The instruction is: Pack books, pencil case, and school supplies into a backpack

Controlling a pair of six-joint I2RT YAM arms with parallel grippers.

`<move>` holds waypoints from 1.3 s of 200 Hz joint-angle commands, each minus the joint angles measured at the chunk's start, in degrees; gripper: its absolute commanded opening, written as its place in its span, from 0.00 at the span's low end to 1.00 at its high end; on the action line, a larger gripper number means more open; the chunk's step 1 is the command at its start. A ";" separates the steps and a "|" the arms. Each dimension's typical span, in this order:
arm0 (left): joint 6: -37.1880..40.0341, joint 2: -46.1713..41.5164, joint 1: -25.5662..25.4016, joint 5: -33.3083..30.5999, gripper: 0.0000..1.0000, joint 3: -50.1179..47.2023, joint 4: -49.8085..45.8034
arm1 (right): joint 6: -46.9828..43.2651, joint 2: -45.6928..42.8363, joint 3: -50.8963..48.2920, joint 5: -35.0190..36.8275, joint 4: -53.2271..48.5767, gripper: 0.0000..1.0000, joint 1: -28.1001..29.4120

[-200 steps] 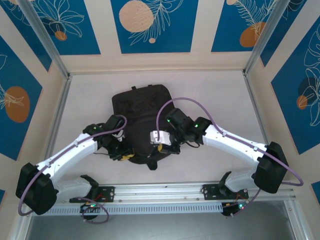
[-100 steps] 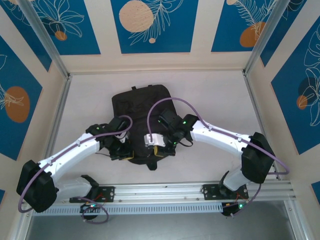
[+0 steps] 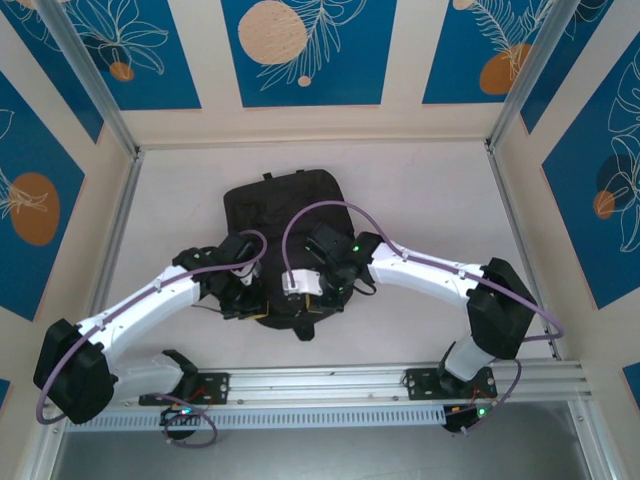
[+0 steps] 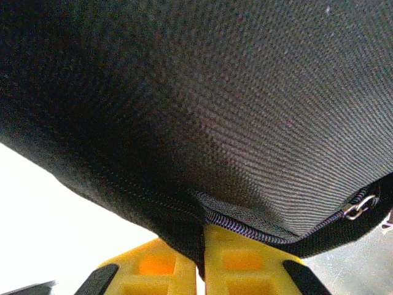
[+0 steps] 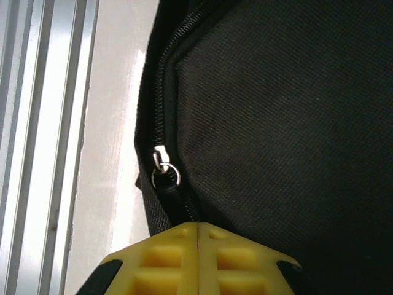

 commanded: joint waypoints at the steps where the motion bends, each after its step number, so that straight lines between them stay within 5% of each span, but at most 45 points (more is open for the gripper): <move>1: 1.11 0.26 -1.01 0.94 0.09 1.25 -1.25 | 0.54 -4.34 -3.64 -2.62 -0.84 0.08 1.57; 100: 2.29 2.24 -2.51 -0.44 0.09 1.08 -0.49 | 0.88 -4.45 -8.34 -1.19 0.11 0.08 5.28; 183: 3.61 2.37 -3.38 -1.58 0.06 0.24 -0.50 | -0.49 -3.55 1.71 -3.57 -0.93 0.08 0.05; 260: 3.46 2.02 -3.37 -1.76 0.06 0.42 -0.50 | -1.43 2.80 4.85 -4.89 -2.12 0.22 1.07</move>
